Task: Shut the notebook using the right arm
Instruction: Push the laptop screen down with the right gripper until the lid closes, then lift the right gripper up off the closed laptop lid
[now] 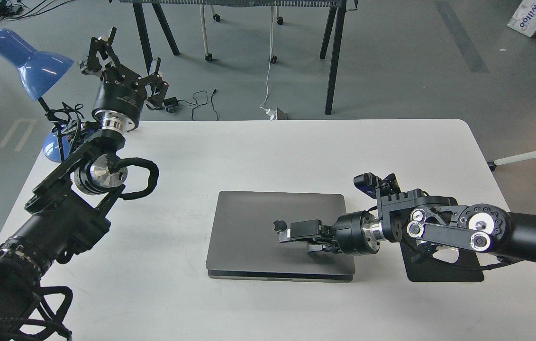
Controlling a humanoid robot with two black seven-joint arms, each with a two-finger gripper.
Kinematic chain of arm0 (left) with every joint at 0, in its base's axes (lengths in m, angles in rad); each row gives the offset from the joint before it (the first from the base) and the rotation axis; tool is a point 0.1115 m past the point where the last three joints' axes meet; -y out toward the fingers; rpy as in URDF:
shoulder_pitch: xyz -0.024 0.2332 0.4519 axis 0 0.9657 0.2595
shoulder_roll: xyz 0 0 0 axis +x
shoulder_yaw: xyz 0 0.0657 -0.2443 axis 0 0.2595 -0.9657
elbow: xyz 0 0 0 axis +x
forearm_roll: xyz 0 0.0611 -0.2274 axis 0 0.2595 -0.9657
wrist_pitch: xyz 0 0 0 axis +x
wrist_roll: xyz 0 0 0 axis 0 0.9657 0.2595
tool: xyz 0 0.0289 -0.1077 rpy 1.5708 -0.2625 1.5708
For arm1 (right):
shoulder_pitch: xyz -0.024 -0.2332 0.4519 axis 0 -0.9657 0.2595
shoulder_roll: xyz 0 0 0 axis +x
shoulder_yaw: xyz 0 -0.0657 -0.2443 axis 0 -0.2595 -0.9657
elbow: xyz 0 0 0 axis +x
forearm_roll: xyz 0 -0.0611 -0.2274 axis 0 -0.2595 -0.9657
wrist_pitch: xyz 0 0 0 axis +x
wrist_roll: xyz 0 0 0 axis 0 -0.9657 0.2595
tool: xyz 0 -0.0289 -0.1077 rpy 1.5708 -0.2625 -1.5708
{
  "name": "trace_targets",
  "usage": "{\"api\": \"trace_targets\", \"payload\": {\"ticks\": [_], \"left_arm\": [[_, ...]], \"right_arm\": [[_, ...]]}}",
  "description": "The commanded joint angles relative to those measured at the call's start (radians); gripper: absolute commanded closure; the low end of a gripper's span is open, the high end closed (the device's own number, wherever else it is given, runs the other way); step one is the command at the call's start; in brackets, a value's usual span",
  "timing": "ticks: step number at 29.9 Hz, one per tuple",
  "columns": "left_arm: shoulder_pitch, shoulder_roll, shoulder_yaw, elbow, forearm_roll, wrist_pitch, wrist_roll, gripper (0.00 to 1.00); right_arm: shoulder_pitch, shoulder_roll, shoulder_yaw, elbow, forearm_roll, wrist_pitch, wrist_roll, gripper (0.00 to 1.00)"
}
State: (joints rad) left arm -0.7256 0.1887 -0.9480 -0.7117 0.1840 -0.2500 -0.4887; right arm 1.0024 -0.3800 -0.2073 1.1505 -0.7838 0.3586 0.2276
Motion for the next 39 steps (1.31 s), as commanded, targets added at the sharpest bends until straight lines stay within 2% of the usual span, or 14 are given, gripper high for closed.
{"api": "trace_targets", "payload": {"ticks": [1,21,30,36,39], "left_arm": [[0.0,0.0,0.0,0.0,0.0,0.0,0.0,0.0],[0.0,0.0,0.0,0.0,0.0,0.0,0.0,0.0],[0.0,0.0,0.0,0.0,0.0,0.0,0.0,0.0],[0.0,0.0,0.0,0.0,0.0,0.0,0.0,0.0],[0.0,-0.002,0.0,0.0,0.0,0.0,0.0,0.0]], "right_arm": [[-0.019,0.001,-0.001,-0.002,-0.015,-0.001,-0.001,0.0],[-0.042,0.006,0.026,-0.015,-0.054,-0.02,0.001,0.0],[0.015,0.004,0.344,-0.052,-0.042,-0.029,-0.001,0.0],[0.005,0.006,0.598,-0.129,-0.022,-0.035,-0.001,0.0],[0.002,0.03,0.718,-0.196,0.069,-0.056,-0.001,0.0]]}}
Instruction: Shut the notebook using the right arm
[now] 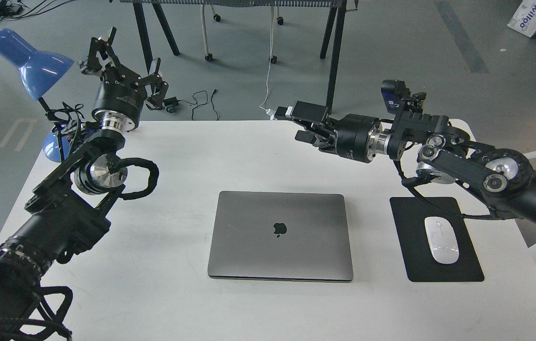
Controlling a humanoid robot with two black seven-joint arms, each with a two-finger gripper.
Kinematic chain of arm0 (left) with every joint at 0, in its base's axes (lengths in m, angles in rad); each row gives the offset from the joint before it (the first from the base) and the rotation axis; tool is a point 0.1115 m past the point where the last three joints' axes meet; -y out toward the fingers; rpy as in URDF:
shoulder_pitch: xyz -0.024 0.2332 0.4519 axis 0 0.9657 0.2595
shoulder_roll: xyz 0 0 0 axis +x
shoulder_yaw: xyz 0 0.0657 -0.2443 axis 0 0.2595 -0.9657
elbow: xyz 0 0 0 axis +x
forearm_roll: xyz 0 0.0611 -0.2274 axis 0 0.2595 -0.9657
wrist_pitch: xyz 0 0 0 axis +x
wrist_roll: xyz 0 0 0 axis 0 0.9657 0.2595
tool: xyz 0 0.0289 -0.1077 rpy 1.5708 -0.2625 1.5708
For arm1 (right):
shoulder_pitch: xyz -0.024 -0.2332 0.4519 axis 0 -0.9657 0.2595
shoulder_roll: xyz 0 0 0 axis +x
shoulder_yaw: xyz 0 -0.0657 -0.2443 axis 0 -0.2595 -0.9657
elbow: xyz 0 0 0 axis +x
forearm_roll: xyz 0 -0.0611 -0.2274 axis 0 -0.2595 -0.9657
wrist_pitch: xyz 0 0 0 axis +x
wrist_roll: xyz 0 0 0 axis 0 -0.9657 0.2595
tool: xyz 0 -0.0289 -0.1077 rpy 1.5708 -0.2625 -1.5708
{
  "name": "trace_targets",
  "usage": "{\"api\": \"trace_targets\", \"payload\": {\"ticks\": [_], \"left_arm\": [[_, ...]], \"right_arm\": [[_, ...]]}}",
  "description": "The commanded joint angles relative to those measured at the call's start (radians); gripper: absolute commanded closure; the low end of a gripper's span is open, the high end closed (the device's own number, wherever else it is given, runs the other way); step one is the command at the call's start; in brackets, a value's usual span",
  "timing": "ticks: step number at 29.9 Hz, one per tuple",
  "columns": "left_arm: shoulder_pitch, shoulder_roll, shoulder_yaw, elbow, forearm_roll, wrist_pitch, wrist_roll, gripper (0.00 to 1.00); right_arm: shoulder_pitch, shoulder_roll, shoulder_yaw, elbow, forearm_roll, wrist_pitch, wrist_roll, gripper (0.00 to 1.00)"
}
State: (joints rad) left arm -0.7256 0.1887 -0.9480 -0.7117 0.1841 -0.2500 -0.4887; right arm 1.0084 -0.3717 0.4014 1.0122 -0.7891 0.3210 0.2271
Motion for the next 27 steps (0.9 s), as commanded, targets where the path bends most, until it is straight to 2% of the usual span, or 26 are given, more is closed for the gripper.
{"api": "trace_targets", "payload": {"ticks": [1,8,15,22,27], "left_arm": [[0.0,0.0,0.0,0.0,0.0,0.0,0.0,0.0],[0.0,0.0,0.0,0.0,0.0,0.0,0.0,0.0],[0.0,-0.002,0.0,0.0,0.0,0.0,0.0,0.0],[0.0,-0.002,0.0,0.0,0.0,0.0,0.0,0.0],[0.0,-0.002,0.0,0.0,0.0,0.0,0.0,0.0]], "right_arm": [[-0.001,0.042,0.143,-0.087,0.114,-0.031,0.001,0.0],[-0.013,0.125,0.338,-0.24,0.373,-0.082,0.003,0.0],[-0.108,0.132,0.45,-0.239,0.632,-0.04,0.008,0.0],[-0.217,0.157,0.585,-0.204,0.706,0.055,0.011,0.0],[-0.264,0.174,0.623,-0.181,0.709,0.067,0.018,0.0]]}}
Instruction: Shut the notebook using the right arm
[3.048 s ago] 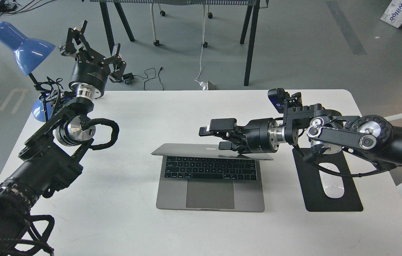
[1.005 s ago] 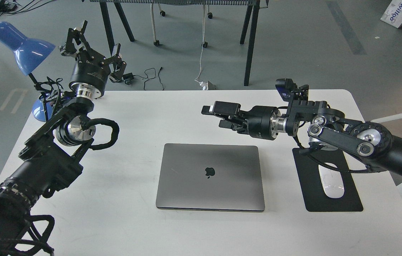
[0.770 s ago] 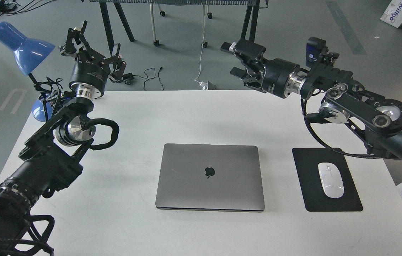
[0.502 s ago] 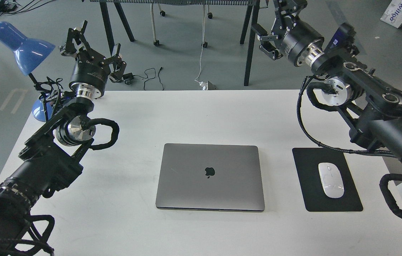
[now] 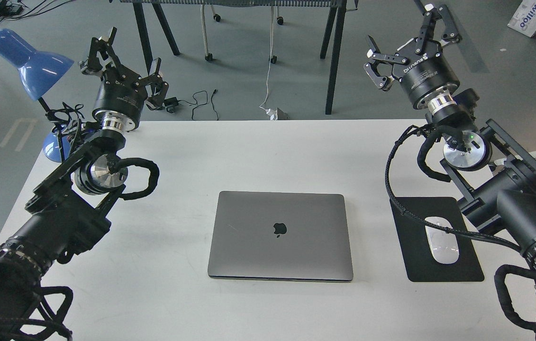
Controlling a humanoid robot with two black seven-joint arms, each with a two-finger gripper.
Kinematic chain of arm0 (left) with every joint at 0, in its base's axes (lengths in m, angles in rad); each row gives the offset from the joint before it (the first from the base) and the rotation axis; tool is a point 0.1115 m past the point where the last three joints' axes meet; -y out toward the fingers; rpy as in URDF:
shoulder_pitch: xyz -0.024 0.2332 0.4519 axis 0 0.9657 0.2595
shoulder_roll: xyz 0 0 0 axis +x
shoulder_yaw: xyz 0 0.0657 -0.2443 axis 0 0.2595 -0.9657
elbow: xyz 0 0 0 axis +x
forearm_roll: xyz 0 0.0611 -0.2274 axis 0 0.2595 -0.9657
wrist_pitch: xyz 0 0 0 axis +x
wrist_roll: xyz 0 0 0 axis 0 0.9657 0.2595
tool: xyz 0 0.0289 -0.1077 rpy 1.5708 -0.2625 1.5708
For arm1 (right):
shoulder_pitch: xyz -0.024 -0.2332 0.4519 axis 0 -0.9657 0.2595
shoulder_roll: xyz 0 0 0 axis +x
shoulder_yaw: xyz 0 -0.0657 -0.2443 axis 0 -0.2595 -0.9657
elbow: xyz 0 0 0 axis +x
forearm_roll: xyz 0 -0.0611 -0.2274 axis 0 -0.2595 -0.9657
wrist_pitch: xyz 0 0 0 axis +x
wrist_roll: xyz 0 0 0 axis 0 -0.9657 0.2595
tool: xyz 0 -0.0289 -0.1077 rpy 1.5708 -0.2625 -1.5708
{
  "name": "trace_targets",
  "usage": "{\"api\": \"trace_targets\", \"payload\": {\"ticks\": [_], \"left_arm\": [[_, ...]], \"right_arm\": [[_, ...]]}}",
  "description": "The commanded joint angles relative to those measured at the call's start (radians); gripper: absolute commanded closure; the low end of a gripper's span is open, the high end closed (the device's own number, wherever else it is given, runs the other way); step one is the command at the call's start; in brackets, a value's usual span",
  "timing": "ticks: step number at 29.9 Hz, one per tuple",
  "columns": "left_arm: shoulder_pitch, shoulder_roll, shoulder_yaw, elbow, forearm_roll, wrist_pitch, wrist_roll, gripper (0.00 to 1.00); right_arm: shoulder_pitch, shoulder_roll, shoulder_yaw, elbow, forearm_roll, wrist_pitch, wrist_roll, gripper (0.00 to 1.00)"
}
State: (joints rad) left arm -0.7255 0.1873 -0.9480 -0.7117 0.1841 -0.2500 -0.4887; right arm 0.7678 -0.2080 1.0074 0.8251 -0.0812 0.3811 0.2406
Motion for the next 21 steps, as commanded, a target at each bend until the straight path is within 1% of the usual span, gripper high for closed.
{"api": "trace_targets", "payload": {"ticks": [1,5,12,21], "left_arm": [[0.0,0.0,0.0,0.0,0.0,0.0,0.0,0.0],[0.0,0.0,0.0,0.0,0.0,0.0,0.0,0.0],[0.0,0.0,0.0,0.0,0.0,0.0,0.0,0.0],[0.0,0.0,0.0,0.0,0.0,0.0,0.0,0.0]], "right_arm": [[-0.033,0.013,0.019,0.008,0.001,0.008,0.006,0.0],[-0.05,0.019,0.025,0.012,0.001,0.01,0.019,0.0],[-0.058,0.042,0.057,0.008,0.001,0.002,0.019,0.0],[-0.064,0.048,0.042,-0.001,-0.002,-0.002,0.019,0.0]]}}
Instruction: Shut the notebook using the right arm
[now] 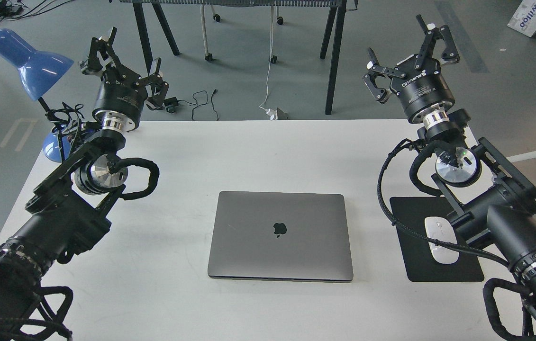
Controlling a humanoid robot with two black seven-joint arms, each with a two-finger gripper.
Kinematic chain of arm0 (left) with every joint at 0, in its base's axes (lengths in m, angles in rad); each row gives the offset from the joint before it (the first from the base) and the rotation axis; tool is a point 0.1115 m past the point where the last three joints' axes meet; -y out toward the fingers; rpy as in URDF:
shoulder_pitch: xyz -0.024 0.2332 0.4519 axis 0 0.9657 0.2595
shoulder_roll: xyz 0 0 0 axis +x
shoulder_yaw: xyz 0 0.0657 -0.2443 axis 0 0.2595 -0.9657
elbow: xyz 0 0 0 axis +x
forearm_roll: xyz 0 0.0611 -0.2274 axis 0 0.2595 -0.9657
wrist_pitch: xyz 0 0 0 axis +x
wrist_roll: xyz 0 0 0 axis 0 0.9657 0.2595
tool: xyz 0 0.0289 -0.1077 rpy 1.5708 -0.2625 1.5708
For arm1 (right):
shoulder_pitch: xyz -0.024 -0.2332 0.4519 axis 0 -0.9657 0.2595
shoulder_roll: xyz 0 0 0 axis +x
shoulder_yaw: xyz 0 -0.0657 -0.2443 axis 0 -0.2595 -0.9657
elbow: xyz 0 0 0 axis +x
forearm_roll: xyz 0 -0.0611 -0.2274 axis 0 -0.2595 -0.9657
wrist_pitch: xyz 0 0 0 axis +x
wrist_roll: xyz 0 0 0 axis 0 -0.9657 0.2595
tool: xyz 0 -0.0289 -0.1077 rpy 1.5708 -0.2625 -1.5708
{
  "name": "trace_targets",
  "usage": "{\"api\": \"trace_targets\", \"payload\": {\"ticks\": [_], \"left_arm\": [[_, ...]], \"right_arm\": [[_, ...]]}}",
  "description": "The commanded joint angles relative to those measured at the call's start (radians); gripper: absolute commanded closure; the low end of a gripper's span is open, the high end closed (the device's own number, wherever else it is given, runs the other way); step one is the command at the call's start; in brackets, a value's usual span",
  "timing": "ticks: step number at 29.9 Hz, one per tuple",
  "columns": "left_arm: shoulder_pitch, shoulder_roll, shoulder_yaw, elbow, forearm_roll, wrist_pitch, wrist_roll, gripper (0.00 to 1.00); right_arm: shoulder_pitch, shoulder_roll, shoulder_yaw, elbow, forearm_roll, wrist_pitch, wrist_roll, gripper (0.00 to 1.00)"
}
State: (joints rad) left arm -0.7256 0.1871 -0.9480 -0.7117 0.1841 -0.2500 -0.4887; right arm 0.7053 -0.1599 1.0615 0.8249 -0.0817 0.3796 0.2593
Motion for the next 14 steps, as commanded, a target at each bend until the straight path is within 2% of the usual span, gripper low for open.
{"api": "trace_targets", "payload": {"ticks": [1,14], "left_arm": [[0.0,0.0,0.0,0.0,0.0,0.0,0.0,0.0],[0.0,0.0,0.0,0.0,0.0,0.0,0.0,0.0]], "right_arm": [[-0.001,0.0,-0.014,-0.001,-0.001,-0.002,0.0,0.0],[0.0,0.0,-0.008,0.0,-0.001,-0.002,0.0,0.0]]}}
